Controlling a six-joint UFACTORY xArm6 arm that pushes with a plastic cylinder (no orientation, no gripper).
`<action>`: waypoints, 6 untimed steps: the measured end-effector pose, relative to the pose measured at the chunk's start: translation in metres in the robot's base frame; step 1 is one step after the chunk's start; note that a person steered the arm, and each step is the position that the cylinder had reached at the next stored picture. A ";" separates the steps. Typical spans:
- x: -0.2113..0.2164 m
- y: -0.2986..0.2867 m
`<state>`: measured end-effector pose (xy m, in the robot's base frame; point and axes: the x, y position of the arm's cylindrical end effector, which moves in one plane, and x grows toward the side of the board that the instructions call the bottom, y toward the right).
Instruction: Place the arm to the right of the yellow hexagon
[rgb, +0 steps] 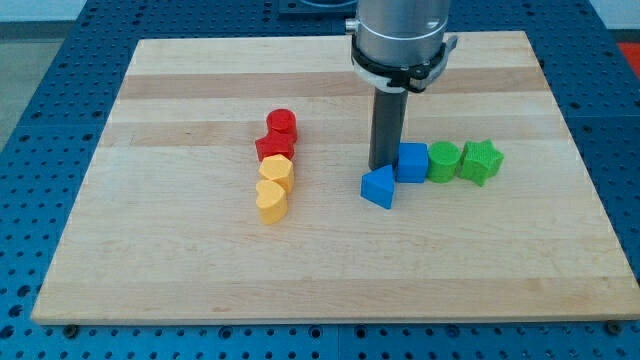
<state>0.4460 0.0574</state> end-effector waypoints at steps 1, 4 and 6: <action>0.000 0.000; 0.000 -0.040; 0.001 -0.054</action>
